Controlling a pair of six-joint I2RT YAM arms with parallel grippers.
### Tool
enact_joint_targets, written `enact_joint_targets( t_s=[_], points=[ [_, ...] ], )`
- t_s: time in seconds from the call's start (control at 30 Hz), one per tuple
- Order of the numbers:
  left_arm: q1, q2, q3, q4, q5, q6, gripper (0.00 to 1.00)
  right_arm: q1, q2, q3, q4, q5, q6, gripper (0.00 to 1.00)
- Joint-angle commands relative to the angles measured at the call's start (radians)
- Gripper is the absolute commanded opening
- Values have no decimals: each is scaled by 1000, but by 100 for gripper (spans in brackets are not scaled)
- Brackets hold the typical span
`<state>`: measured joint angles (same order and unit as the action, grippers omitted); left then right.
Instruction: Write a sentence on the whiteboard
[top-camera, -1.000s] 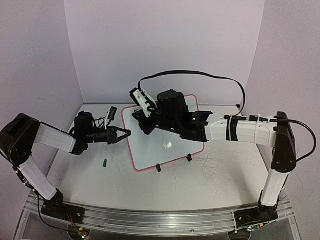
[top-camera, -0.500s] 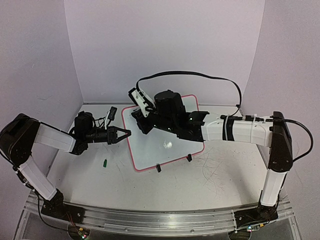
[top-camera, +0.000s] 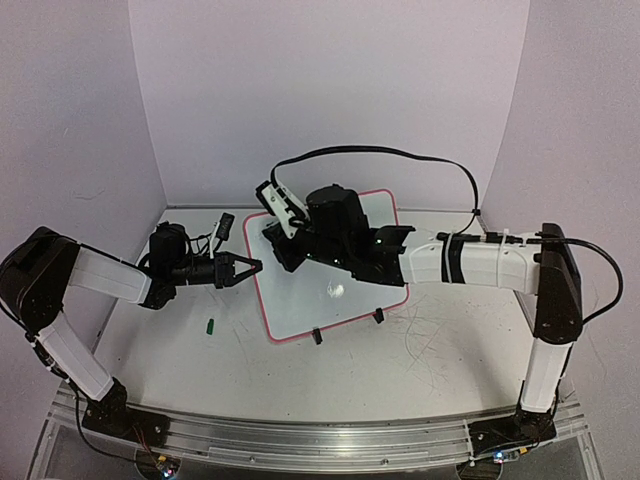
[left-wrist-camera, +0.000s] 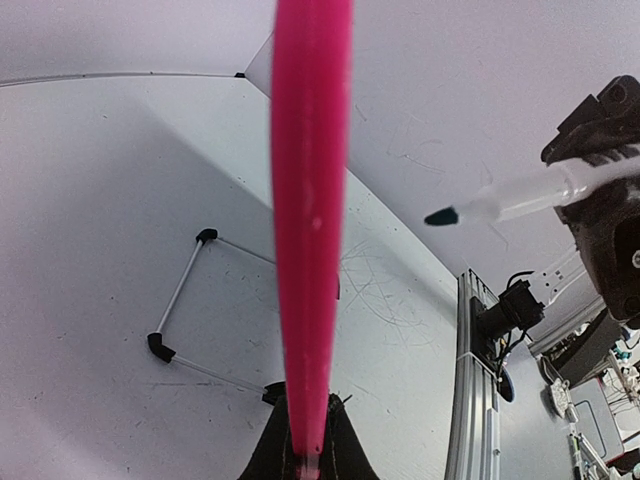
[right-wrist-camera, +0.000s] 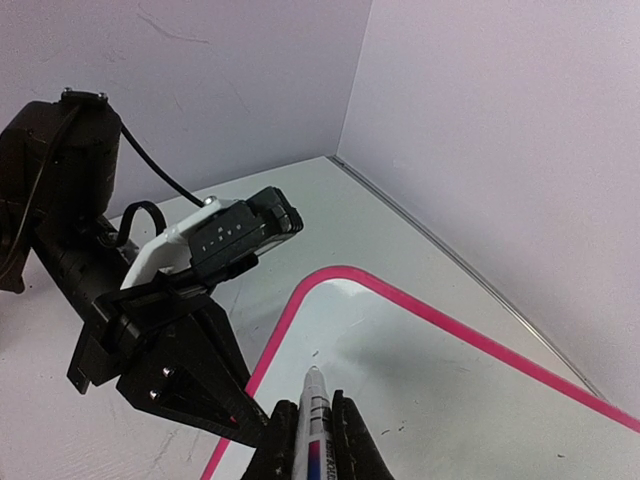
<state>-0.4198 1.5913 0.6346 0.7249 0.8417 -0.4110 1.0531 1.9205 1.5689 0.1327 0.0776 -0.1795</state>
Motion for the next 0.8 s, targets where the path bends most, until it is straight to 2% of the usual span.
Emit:
enact_joint_targets(
  t_s=[0.0, 0.5, 0.77],
  points=[
    [-8, -12, 35, -19, -38, 50, 0, 6, -56, -33, 31, -3, -5, 0],
    [-8, -13, 39, -33, -43, 59, 0, 7, -13, 15, 45, 1, -27, 0],
    [-8, -18, 40, -40, -47, 64, 0, 6, -48, -21, 56, 28, -31, 0]
  ],
)
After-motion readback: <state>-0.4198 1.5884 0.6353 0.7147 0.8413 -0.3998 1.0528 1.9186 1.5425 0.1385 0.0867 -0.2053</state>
